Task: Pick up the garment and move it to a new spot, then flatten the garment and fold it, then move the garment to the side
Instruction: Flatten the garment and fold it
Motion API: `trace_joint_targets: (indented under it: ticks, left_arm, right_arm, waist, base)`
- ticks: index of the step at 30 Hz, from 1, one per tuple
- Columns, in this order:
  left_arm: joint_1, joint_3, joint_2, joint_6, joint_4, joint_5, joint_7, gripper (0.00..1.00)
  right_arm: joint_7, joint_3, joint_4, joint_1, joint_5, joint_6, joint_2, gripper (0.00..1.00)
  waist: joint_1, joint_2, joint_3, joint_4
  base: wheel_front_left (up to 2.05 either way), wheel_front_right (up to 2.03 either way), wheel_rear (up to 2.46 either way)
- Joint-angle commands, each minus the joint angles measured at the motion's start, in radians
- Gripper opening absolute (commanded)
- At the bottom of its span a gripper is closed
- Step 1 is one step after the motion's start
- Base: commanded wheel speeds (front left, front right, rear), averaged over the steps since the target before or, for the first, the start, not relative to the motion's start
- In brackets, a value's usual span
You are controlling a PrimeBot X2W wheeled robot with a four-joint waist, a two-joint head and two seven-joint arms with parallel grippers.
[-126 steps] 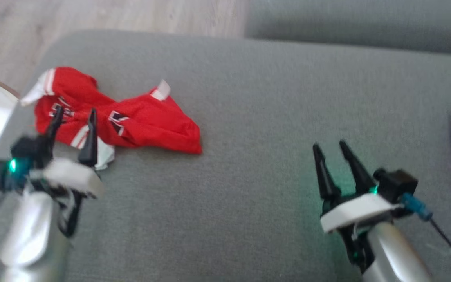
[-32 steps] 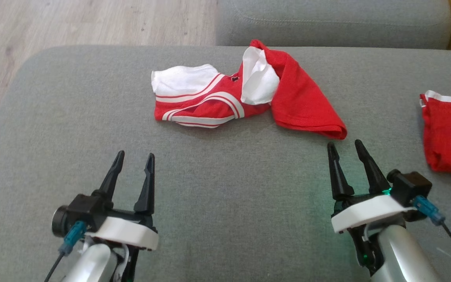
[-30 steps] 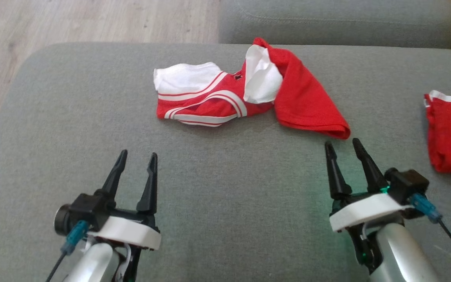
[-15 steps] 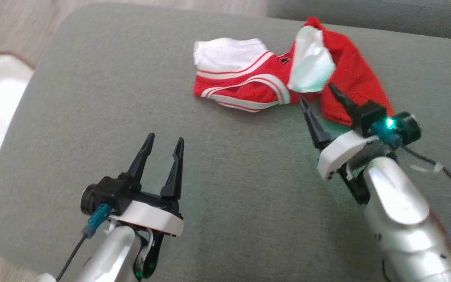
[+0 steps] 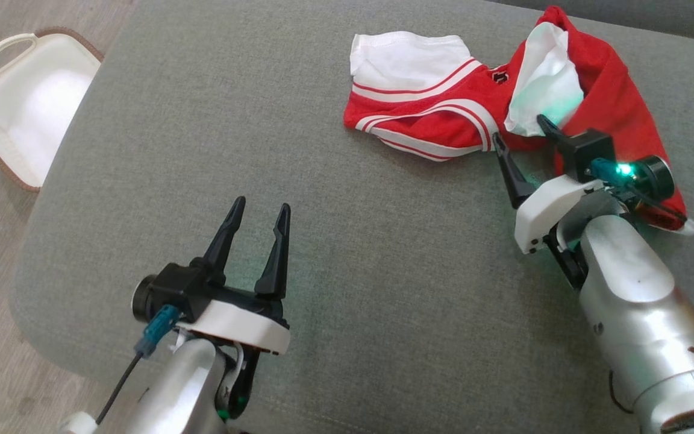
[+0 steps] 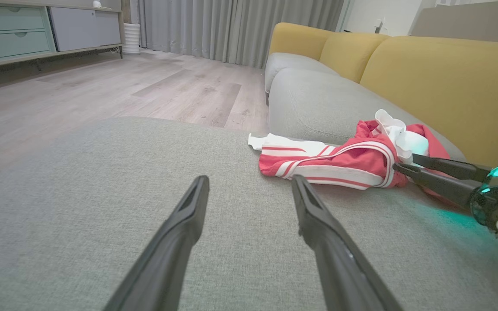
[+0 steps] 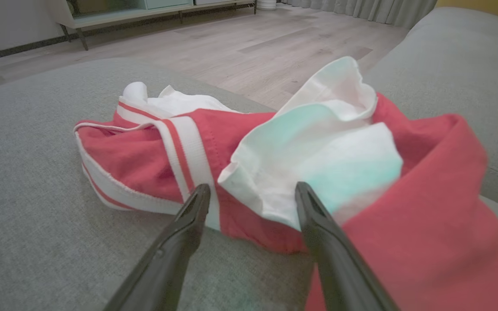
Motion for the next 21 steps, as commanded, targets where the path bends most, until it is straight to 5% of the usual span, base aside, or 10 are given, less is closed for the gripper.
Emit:
trace_joint_targets:
  ticks: [1,4,5,7,15,21]
  left_arm:
    - [-0.037,0.041,0.007,-0.005,-0.024,0.01,-0.009,1.0]
    - [-0.038,0.043,-0.001,-0.014,-0.016,0.019,-0.009,1.0]
    - [-0.039,0.044,-0.003,-0.016,-0.013,0.022,-0.009,1.0]
    - [-0.041,0.048,-0.008,-0.02,-0.009,0.028,-0.009,1.0]
    - [-0.037,0.066,-0.018,-0.029,0.004,0.045,-0.009,1.0]
    - [-0.002,0.097,-0.001,-0.029,0.007,0.053,-0.01,1.0]
  right_arm:
    - [-0.017,0.009,-0.016,-0.038,-0.008,-0.001,0.014,1.0]
    - [-0.034,0.002,0.016,-0.057,-0.009,-0.001,0.021,1.0]
    - [-0.039,0.0,0.026,-0.063,-0.009,-0.001,0.024,0.81]
    - [-0.047,-0.002,0.044,-0.075,-0.01,-0.001,0.028,0.0]
    - [-0.08,-0.008,0.081,-0.099,-0.006,-0.001,0.051,0.0]
    - [-0.091,0.047,-0.004,-0.052,0.102,-0.001,0.073,0.0]
  waist:
    - [-0.0002,0.0,0.001,-0.002]
    - [-0.0002,0.0,0.003,-0.006]
    - [-0.0002,0.0,0.003,-0.008]
    - [-0.0002,0.0,0.004,-0.011]
    - [-0.0002,0.0,-0.014,-0.03]
    - [-0.0002,0.0,-0.064,-0.085]
  base:
    - [0.0,0.0,0.0]
    - [0.0,0.0,0.0]
    - [0.0,0.0,0.0]
    - [0.0,0.0,0.0]
    - [0.0,0.0,0.0]
    - [0.0,0.0,0.0]
